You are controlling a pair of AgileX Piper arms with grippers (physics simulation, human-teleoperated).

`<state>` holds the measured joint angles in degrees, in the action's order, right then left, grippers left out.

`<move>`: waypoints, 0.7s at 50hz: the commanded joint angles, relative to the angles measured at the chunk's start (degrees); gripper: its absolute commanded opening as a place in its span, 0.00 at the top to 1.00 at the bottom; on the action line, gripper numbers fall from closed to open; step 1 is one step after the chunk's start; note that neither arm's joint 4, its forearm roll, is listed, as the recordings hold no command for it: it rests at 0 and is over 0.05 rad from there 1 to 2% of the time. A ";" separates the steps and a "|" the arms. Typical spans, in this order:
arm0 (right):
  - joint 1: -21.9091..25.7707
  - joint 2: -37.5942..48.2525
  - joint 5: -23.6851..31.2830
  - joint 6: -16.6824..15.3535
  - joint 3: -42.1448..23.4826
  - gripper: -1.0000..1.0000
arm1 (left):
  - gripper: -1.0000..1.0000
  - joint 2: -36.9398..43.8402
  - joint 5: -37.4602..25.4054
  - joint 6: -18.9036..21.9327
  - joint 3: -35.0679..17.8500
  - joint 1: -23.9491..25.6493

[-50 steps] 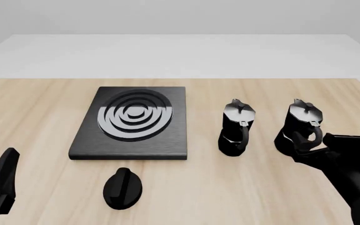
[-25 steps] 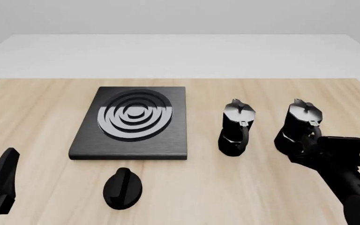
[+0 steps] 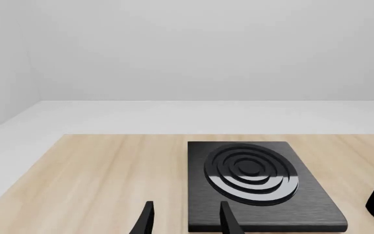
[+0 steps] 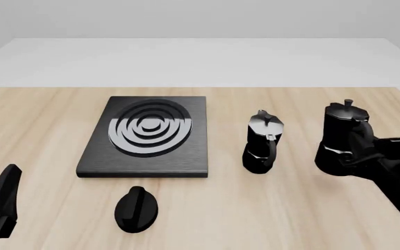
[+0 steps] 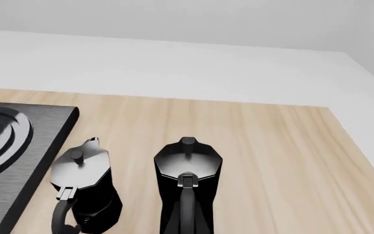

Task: Put the right moka pot on the stove.

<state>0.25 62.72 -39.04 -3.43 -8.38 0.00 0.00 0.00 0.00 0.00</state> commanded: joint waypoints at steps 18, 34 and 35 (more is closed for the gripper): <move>4.28 -24.23 24.82 -2.31 -8.88 1.00 | 0.00 0.00 0.00 0.00 0.00 0.00; 11.16 -27.62 32.17 -3.08 -17.36 1.00 | 0.00 0.00 0.00 0.00 0.00 0.00; 11.68 -26.75 32.00 -3.51 -17.79 1.00 | 0.00 0.00 0.00 0.00 0.00 0.00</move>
<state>7.97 38.30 -10.19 -6.50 -20.21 0.00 0.00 0.00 0.00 0.00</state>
